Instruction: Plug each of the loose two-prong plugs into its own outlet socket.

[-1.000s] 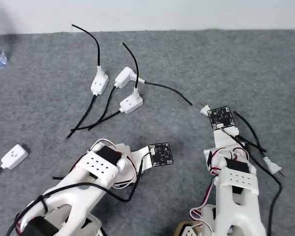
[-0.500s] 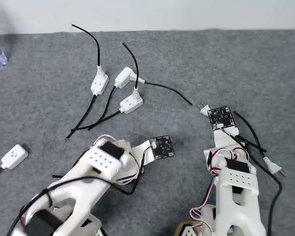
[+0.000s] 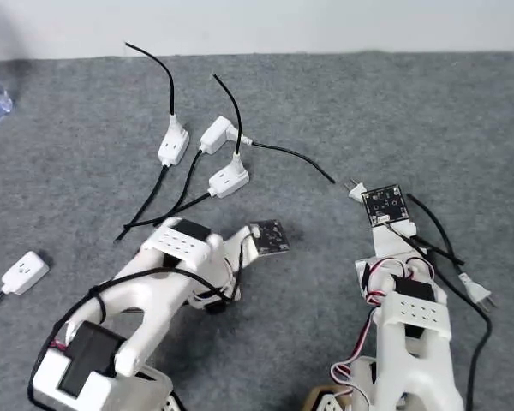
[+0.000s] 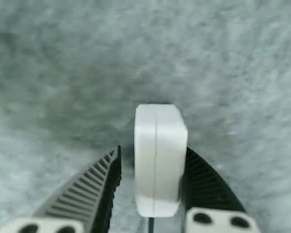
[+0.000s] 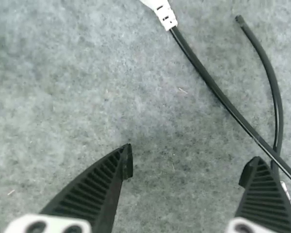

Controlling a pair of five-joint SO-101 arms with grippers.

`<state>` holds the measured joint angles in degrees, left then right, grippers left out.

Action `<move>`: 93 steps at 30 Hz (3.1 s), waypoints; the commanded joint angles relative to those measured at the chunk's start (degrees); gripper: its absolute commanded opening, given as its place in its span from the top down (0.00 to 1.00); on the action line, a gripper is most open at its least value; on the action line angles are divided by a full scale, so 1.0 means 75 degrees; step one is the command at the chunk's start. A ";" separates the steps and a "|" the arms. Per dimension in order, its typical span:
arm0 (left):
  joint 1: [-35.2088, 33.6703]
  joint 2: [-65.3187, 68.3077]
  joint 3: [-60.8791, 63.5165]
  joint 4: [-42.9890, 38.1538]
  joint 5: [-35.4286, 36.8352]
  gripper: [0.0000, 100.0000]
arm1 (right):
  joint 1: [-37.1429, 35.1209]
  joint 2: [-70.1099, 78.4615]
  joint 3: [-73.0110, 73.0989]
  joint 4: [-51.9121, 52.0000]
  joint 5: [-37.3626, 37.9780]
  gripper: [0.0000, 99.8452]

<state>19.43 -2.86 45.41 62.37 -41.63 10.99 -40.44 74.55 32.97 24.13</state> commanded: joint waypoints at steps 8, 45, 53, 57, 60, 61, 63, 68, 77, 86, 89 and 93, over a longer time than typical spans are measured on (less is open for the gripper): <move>-0.0586 -0.0152 -0.1049 -0.0527 0.0164 0.84 | -0.0088 -0.0111 -0.0234 -0.0076 0.0082 0.65; -0.1020 -0.0281 -0.1471 -0.0563 -0.0211 0.83 | -0.0229 -0.0100 -0.0234 -0.0064 0.0094 0.65; -0.1020 0.1172 -0.2163 -0.0610 -0.0692 0.83 | -0.0240 -0.0100 -0.0223 -0.0064 0.0164 0.65; -0.1032 0.1500 -0.2421 -0.0223 -0.1102 0.84 | -0.0252 -0.0100 -0.0223 -0.0064 0.0270 0.65; -0.1020 0.1500 -0.2421 -0.0176 -0.1407 0.89 | -0.0252 -0.0100 -0.0223 -0.0064 0.0270 0.65; -0.1008 0.1500 -0.2421 -0.0176 -0.1477 0.94 | -0.0252 -0.0100 -0.0223 -0.0064 0.0270 0.65; -0.0996 0.1500 -0.2409 -0.0176 -0.1547 0.99 | -0.0252 -0.0100 -0.0223 -0.0064 0.0270 0.65; -0.0656 0.1500 -0.2397 0.0316 -0.1829 0.99 | -0.0252 -0.0100 -0.0223 -0.0064 0.0270 0.65; 0.0938 0.1489 -0.2690 0.1055 -0.1958 0.99 | -0.0193 -0.0111 -0.0223 -0.0064 0.0258 0.65; 0.0633 0.1301 -0.2948 0.1336 -0.1934 0.99 | -0.0217 -0.0111 -0.0223 -0.0064 0.0281 0.65; 0.0188 0.0856 -0.2948 0.1336 -0.1934 0.99 | -0.0240 -0.0111 -0.0223 -0.0064 0.0293 0.65; -0.0457 0.0621 -0.2807 0.1301 -0.1993 0.99 | -0.0240 -0.0100 -0.0223 -0.0064 0.0293 0.65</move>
<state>20.31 5.23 25.45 71.69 -55.87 9.76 -40.44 74.55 32.97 25.63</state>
